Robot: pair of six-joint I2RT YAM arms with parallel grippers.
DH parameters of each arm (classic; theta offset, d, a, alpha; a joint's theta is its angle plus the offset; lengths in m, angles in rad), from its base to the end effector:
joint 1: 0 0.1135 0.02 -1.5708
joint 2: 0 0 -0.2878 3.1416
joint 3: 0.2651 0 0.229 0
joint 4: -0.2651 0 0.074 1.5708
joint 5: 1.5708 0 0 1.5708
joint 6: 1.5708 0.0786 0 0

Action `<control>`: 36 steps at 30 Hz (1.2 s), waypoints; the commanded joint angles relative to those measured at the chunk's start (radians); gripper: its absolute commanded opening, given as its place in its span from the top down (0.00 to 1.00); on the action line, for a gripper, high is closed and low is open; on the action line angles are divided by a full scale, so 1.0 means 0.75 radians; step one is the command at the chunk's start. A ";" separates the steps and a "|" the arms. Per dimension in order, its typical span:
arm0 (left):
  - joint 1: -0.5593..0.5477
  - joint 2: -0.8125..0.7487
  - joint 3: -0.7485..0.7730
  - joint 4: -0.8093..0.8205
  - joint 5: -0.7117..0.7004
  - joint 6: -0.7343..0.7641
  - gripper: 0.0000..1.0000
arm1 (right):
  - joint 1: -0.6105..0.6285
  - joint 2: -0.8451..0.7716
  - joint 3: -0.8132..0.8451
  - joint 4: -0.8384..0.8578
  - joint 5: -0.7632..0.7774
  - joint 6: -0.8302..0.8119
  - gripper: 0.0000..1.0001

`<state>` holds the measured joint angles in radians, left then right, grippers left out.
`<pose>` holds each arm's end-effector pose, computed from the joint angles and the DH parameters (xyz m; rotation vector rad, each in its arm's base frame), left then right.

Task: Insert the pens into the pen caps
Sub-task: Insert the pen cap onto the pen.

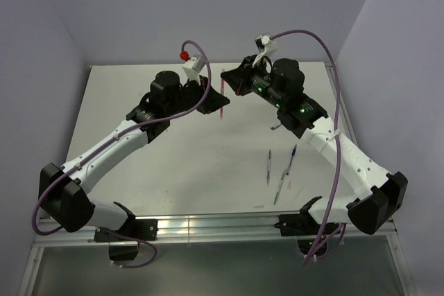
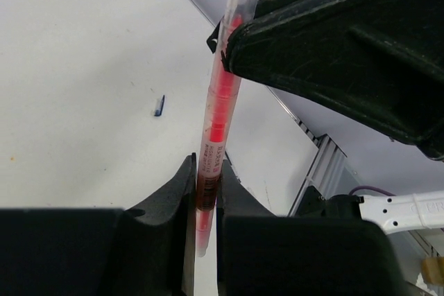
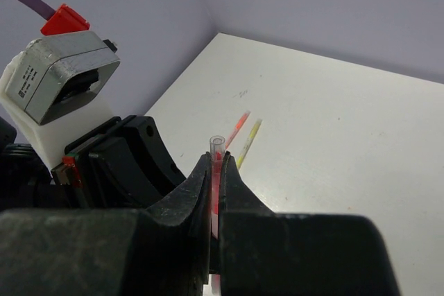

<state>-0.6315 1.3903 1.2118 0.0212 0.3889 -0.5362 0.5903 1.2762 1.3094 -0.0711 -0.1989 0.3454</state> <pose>0.2580 -0.2256 0.3934 0.3977 1.8275 -1.1712 0.2458 0.1834 0.4505 -0.3638 1.6408 0.8754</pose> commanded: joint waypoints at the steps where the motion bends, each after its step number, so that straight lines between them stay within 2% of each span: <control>1: 0.075 -0.003 0.125 0.142 -0.445 -0.021 1.00 | 0.088 0.000 0.042 -0.312 -0.105 0.002 1.00; 8: 0.063 0.020 0.182 0.095 -0.516 -0.001 1.00 | 0.127 0.045 0.095 -0.388 -0.005 -0.002 1.00; 27: -0.013 0.059 0.323 -0.004 -0.962 0.109 1.00 | 0.238 0.170 0.265 -0.662 0.341 -0.039 1.00; 33: -0.021 0.065 0.356 -0.024 -1.034 0.112 1.00 | 0.280 0.227 0.326 -0.748 0.451 -0.041 1.00; 36: -0.023 0.067 0.360 -0.024 -0.975 0.128 1.00 | 0.285 0.223 0.320 -0.732 0.470 -0.037 1.00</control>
<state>-0.7124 1.4551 1.3769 -0.2317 -0.0868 -0.4114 0.7536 1.4548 1.5642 -0.2890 0.1925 0.3046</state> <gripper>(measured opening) 0.137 0.034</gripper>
